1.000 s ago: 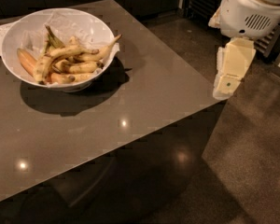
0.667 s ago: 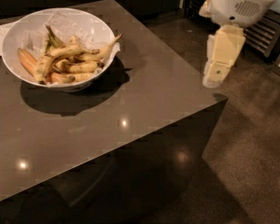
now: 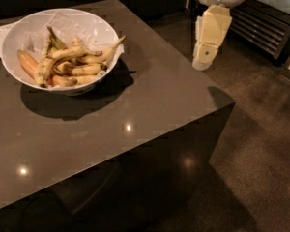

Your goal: Pick banana from white bowl

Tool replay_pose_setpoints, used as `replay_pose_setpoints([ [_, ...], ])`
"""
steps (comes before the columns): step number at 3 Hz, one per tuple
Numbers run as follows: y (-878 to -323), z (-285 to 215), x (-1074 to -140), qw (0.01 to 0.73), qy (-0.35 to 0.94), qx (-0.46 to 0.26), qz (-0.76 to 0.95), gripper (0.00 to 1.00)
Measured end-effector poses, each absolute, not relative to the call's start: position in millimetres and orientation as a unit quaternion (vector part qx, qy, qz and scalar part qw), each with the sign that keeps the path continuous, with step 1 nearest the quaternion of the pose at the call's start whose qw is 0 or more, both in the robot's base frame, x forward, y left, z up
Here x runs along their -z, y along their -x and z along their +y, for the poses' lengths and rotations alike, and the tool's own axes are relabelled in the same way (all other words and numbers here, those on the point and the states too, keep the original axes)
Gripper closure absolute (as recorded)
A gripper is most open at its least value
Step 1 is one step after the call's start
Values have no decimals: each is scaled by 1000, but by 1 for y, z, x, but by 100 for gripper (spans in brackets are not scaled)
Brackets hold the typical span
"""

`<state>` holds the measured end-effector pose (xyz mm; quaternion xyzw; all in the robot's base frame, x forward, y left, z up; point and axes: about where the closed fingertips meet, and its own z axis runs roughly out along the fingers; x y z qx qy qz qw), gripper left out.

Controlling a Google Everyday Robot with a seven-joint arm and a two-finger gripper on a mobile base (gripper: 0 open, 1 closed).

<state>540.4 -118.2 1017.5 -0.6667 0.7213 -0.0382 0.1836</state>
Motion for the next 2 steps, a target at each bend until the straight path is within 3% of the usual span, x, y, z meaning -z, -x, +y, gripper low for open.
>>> replay_pose_setpoints([
  [2,-574,-82,-1035,228,703,22,674,0],
])
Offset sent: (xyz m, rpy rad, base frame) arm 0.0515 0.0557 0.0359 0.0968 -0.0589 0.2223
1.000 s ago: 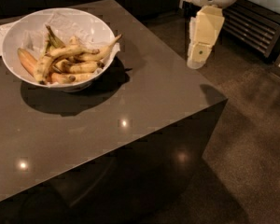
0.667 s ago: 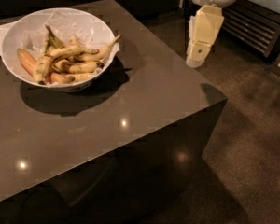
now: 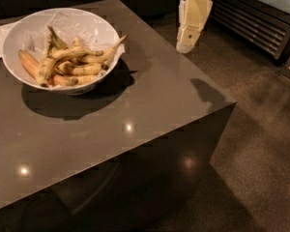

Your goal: Pick banana from white bowl

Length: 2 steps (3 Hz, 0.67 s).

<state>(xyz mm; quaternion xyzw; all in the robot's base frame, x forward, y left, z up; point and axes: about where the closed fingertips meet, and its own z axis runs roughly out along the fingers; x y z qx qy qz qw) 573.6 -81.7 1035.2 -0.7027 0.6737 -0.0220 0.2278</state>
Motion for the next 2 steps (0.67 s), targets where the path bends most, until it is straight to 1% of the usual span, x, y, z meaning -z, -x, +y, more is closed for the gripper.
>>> replay_pose_setpoints([
  [1,-590,-53,-1040,240,736,8,633,0],
  [2,-595,-49,-1044,251,734,12,630,0],
])
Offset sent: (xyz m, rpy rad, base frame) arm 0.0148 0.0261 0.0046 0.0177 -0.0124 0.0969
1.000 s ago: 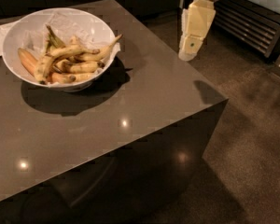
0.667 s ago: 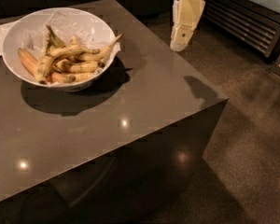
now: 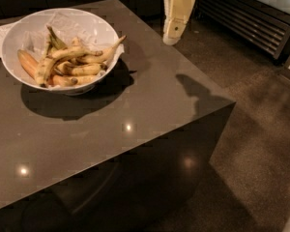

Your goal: Pick banana from white bowl

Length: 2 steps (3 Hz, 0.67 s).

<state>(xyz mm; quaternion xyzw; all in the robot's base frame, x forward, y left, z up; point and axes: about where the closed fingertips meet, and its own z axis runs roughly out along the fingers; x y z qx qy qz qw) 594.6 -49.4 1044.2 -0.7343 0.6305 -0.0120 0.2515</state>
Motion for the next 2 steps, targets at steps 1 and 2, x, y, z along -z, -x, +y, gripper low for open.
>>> replay_pose_setpoints([
  [1,-599,-24,-1049,256,764,27,592,0],
  [2,-611,7,-1042,242,792,22,559,0],
])
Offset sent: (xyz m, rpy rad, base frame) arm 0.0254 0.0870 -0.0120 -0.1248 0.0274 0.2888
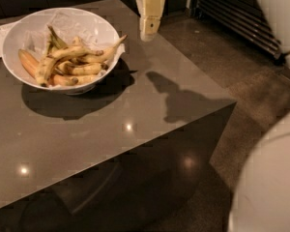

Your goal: Pick banana from white bowl

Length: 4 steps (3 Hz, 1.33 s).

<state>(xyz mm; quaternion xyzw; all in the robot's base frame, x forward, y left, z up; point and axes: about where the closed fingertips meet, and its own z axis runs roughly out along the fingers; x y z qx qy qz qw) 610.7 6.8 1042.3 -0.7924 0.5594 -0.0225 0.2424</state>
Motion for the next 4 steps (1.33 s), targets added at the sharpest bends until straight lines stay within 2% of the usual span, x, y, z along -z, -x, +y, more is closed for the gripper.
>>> replay_pose_setpoints([
  [1,-621,38,-1028,221,821,18,526,0],
  [2,-627,45,-1030,234,819,21,523,0],
  [4,-639,96,-1038,249,857,23,451,0],
])
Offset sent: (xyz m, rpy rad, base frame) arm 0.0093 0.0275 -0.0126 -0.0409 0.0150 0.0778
